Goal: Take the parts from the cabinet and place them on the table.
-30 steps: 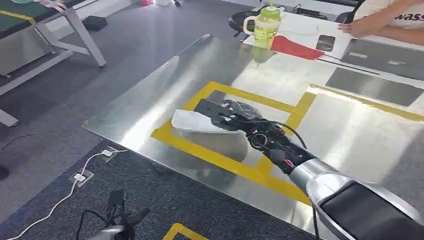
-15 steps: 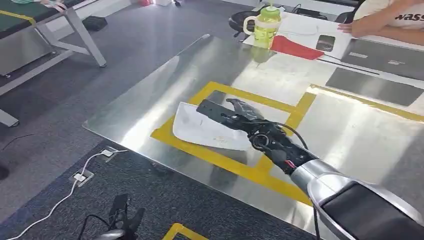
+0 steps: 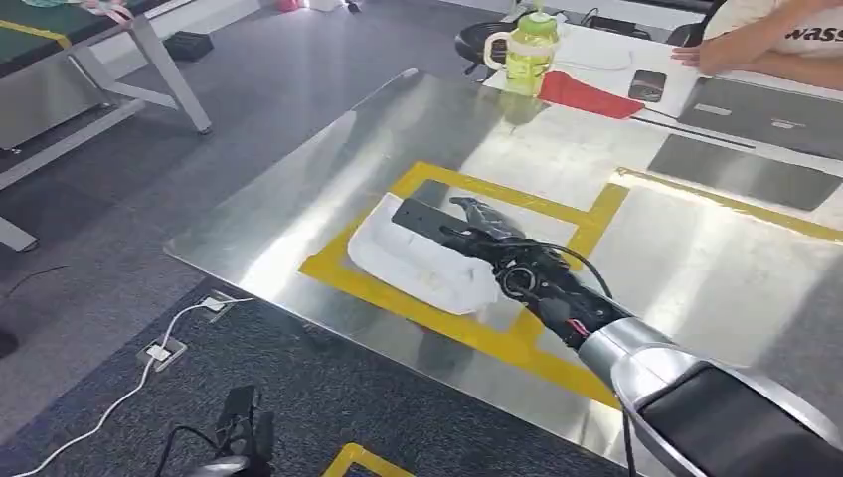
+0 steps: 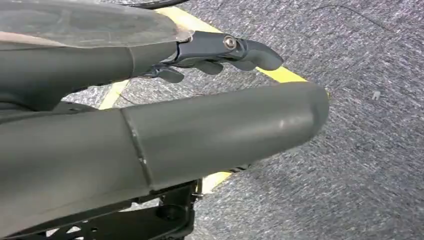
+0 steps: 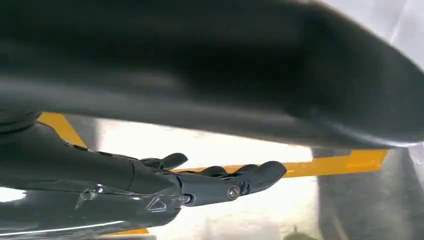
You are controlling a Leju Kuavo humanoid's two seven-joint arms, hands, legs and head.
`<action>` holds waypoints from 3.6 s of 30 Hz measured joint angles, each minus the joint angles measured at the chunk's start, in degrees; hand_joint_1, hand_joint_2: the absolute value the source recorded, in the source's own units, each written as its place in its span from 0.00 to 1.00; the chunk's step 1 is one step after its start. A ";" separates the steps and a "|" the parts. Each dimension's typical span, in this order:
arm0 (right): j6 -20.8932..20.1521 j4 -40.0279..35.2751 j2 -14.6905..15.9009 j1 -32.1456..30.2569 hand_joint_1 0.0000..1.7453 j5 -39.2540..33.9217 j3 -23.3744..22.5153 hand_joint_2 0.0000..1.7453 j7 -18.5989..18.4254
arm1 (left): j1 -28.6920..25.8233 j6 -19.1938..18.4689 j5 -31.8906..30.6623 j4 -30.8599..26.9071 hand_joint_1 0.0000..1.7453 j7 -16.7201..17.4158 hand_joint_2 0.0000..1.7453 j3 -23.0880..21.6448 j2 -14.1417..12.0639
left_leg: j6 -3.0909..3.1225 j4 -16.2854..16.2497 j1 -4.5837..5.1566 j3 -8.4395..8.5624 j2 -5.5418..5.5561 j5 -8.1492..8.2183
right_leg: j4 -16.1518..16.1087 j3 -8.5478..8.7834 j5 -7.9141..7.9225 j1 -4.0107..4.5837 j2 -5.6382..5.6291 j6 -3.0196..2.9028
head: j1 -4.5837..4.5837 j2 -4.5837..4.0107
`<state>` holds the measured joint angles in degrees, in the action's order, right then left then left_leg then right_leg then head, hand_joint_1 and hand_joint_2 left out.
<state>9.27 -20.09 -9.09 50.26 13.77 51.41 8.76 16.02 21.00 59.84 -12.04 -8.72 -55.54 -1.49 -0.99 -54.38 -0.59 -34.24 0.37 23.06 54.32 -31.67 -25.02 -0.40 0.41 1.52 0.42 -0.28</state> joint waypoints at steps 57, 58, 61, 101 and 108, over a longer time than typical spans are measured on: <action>2.05 -4.74 3.39 3.51 0.00 -12.74 -6.71 0.00 10.34 | -2.41 -3.48 0.24 0.00 0.00 -0.52 0.00 -0.13 0.22 | 0.00 0.00 0.00 0.00 0.00 0.00 | 0.00 0.00 -0.01 0.00 0.00 0.00 | -0.02 0.00; 1.90 -5.29 3.56 3.65 0.00 -13.23 -7.41 0.00 10.51 | -2.48 -3.50 0.26 0.00 0.00 -0.57 0.00 -0.13 0.20 | 0.00 0.00 0.00 0.00 0.00 0.00 | 0.00 0.00 -0.01 0.00 0.00 0.00 | 0.00 0.00; 1.38 -6.87 3.98 3.66 0.00 -16.75 -8.92 0.00 12.44 | -2.58 -3.52 0.26 0.00 0.00 -0.57 0.00 -0.13 0.20 | 0.00 0.00 0.00 0.00 0.00 0.00 | 0.00 0.00 -0.01 0.00 0.00 0.00 | 0.00 0.00; -23.80 -62.38 14.75 -24.66 0.00 -55.30 -25.35 0.00 24.55 | -4.51 -6.45 -0.07 0.00 0.00 0.09 0.00 -0.22 -0.50 | 0.03 0.04 0.00 0.07 0.00 0.09 | -0.02 0.04 -0.11 -0.01 0.01 0.03 | 0.02 0.00; -24.94 -63.98 14.75 -28.09 0.00 -54.23 -25.40 0.00 24.63 | -4.40 -5.99 -0.07 0.00 0.00 0.04 0.00 -0.22 -0.09 | 0.03 0.04 0.00 0.06 0.00 0.10 | -0.02 0.04 -0.14 -0.01 0.01 0.05 | 0.00 0.00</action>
<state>-15.67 -84.06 5.66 22.17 -40.46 26.01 33.40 11.62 15.02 59.78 -12.04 -8.68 -55.76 -1.57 -0.96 -54.34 -0.59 -34.18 0.37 23.16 54.30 -31.63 -25.16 -0.41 0.42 1.56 0.42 -0.28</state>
